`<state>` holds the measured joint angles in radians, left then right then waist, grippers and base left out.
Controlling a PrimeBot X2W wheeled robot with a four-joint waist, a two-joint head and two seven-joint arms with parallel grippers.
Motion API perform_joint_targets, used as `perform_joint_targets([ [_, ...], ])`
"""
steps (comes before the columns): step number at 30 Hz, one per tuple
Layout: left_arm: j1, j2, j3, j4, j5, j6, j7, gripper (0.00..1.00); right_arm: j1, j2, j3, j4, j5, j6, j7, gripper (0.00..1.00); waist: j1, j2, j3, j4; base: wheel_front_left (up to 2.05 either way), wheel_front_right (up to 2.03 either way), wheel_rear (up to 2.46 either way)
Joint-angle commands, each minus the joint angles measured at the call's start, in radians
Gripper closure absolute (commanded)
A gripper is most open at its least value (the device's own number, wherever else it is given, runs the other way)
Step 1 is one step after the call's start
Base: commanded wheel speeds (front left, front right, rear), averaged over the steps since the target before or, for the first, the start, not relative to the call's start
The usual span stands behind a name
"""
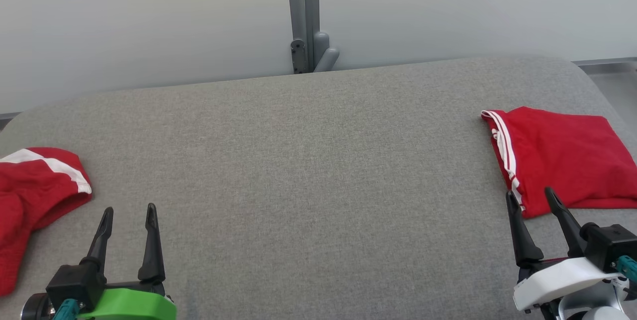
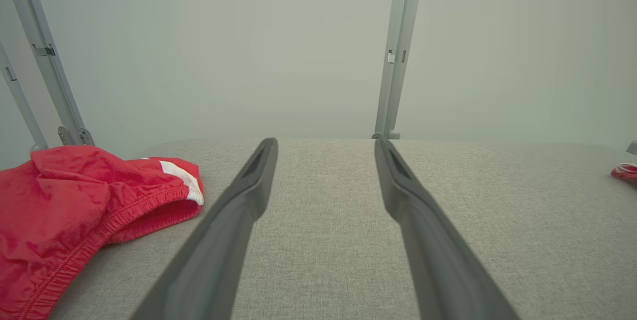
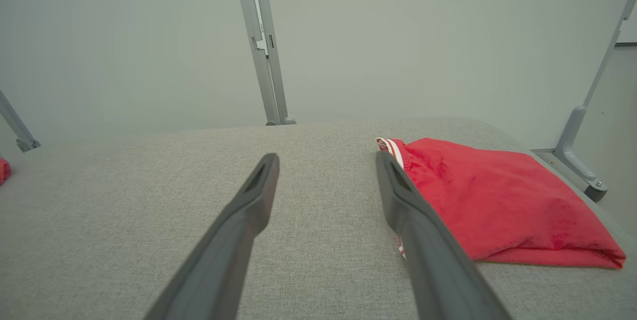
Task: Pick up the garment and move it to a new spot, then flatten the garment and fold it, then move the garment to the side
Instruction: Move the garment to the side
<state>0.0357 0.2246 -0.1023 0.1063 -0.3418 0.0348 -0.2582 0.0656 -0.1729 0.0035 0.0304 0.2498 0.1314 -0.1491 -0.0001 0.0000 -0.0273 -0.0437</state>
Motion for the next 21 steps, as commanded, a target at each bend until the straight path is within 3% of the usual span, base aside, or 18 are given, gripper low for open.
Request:
perform_joint_targets([
  [1, 0.013, -0.004, 0.001, 0.007, 0.006, -0.008, -0.007, 0.0, 0.016, 0.004, -0.006, -0.009, -0.006, -0.001, 0.006, 0.0, 0.0001, 0.0, -0.002, -0.003, 0.0, 0.0, 0.0],
  [21, 0.001, -0.015, 0.001, 0.042, 0.003, -0.028, -0.007, 0.0, 0.013, 0.015, -0.01, -0.019, 0.004, -0.001, 0.007, 0.0, 0.0001, 0.0, 0.003, -0.002, 0.0, 0.0, 0.0],
])
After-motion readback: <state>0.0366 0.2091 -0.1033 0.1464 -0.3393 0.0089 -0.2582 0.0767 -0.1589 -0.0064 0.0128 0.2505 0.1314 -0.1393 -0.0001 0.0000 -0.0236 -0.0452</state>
